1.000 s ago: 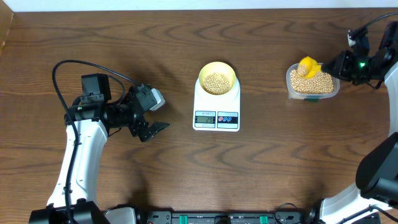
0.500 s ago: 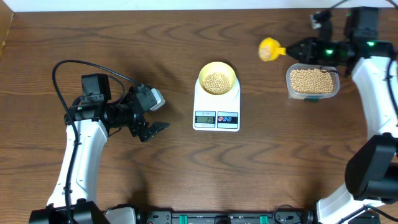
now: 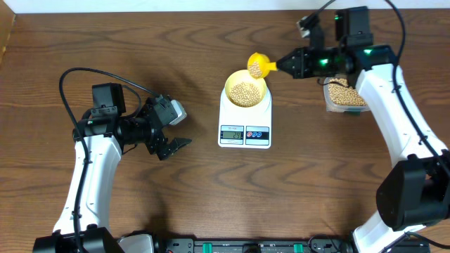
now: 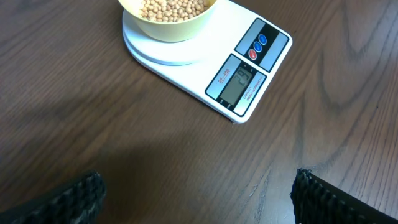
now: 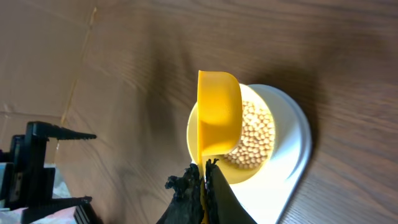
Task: Scoop item into bowl and weigh 50g on scale
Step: 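Lift filled scoop with right gripper and carry it over the bowl, then tilt scoop with right gripper to pour soybeans into bowl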
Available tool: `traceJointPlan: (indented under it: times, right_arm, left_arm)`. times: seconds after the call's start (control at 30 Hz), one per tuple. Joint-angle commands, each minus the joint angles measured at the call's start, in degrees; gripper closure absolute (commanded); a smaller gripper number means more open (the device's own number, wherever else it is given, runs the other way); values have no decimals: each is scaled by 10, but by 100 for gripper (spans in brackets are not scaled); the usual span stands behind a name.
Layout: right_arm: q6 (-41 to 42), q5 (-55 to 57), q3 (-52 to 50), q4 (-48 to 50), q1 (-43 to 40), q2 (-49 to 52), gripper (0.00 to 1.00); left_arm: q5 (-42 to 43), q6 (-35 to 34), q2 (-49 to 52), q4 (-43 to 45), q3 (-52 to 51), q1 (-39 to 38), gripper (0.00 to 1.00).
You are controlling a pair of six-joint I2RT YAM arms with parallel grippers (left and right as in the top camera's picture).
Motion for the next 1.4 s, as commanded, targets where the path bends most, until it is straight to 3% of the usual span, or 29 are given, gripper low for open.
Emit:
traceJointPlan:
  times: [0.0,0.4,1.37]
  right_arm:
    - [7,27,-2,2,19,-18,99]
    - [-6,106,4,-15,55,-18,99]
    - [-10,135,13,-26,59,-18,99]
  left_arm:
    - [3,-1,3,-2,-6,2,3]
    - [3,-1,3,-2,-6,2,3]
    - [3,-1,3,-2,-6,2,2]
